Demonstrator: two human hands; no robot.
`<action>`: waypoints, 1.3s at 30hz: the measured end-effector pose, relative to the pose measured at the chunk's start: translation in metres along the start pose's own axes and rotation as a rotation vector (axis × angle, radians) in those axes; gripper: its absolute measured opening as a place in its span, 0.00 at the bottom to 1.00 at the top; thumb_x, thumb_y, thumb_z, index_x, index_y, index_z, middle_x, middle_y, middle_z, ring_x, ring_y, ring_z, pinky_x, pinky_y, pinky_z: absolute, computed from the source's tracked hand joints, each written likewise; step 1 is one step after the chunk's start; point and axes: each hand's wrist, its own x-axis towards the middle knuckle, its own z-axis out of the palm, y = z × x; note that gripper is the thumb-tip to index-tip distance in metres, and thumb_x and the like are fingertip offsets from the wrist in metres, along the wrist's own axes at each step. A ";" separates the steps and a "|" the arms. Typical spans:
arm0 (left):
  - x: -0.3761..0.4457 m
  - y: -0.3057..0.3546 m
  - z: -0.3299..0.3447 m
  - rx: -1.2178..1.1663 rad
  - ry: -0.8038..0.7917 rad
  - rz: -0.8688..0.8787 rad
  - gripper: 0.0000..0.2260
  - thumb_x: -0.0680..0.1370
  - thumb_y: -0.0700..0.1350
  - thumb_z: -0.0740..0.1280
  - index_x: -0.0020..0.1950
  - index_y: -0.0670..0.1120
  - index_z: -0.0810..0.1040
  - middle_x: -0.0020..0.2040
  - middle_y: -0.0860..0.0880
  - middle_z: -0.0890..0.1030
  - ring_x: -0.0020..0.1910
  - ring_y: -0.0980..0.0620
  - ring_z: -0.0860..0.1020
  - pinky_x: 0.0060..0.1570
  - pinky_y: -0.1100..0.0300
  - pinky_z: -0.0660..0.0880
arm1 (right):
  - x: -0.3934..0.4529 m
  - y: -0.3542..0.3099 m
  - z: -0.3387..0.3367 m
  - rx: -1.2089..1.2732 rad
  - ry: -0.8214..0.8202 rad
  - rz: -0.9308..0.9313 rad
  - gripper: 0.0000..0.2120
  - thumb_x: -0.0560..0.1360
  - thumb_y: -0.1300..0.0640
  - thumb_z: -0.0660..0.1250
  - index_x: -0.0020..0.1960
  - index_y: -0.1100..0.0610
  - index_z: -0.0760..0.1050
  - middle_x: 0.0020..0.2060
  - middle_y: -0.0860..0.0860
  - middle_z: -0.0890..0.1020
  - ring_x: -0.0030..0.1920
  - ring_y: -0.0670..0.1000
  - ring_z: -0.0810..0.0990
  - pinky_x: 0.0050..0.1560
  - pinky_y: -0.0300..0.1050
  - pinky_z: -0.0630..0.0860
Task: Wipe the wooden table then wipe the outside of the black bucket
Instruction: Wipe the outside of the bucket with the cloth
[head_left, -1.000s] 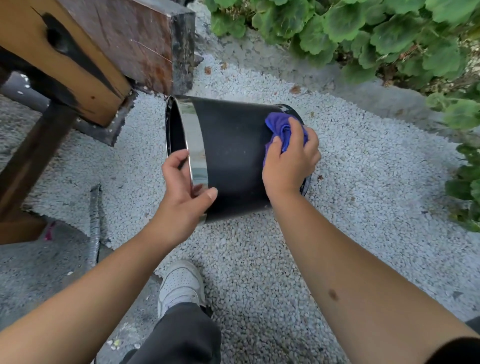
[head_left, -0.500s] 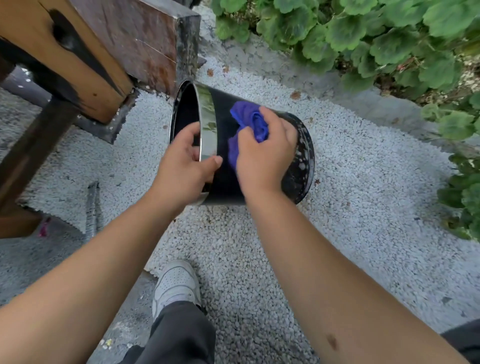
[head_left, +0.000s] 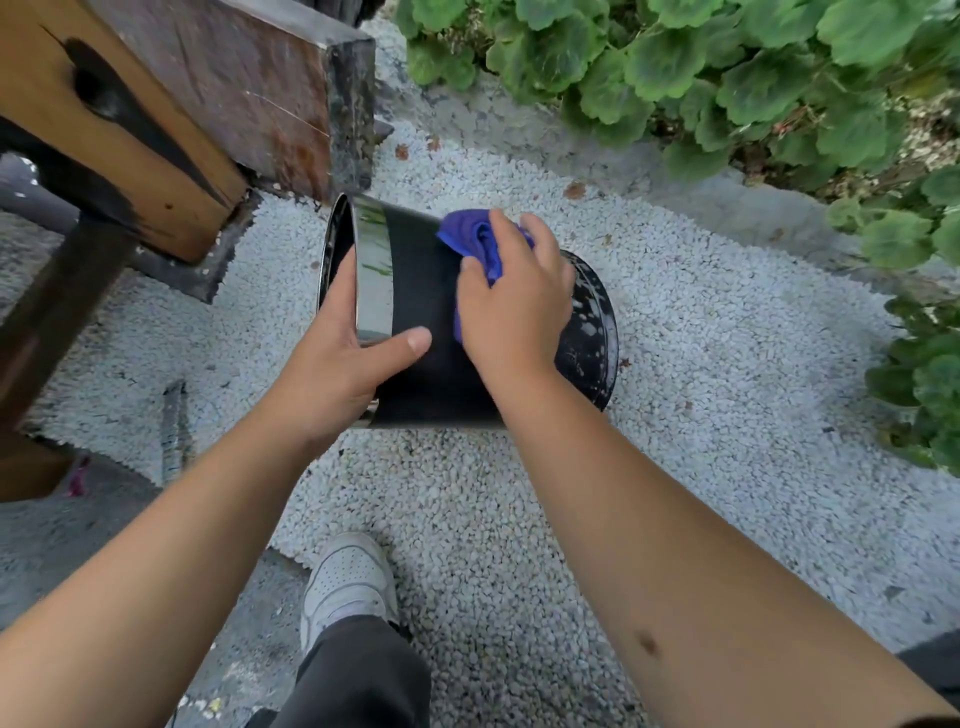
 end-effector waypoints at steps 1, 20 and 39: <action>-0.001 0.000 0.004 0.034 0.072 0.008 0.26 0.77 0.42 0.67 0.75 0.49 0.66 0.61 0.56 0.82 0.59 0.57 0.80 0.54 0.64 0.76 | 0.005 0.009 -0.002 -0.012 -0.003 0.054 0.23 0.77 0.50 0.63 0.71 0.46 0.69 0.73 0.47 0.66 0.70 0.55 0.63 0.67 0.59 0.64; -0.036 -0.024 0.014 0.539 -0.024 0.089 0.49 0.77 0.38 0.70 0.75 0.72 0.38 0.56 0.83 0.71 0.47 0.61 0.83 0.46 0.72 0.77 | 0.033 0.045 -0.047 0.753 0.167 0.474 0.19 0.73 0.68 0.63 0.60 0.52 0.78 0.50 0.44 0.81 0.47 0.43 0.82 0.45 0.37 0.78; 0.002 -0.002 -0.005 0.259 0.089 0.077 0.40 0.75 0.33 0.66 0.81 0.48 0.47 0.67 0.77 0.63 0.62 0.70 0.74 0.51 0.70 0.76 | 0.024 0.001 -0.021 0.140 -0.059 -0.026 0.20 0.74 0.63 0.60 0.62 0.49 0.79 0.69 0.48 0.72 0.66 0.53 0.70 0.67 0.43 0.65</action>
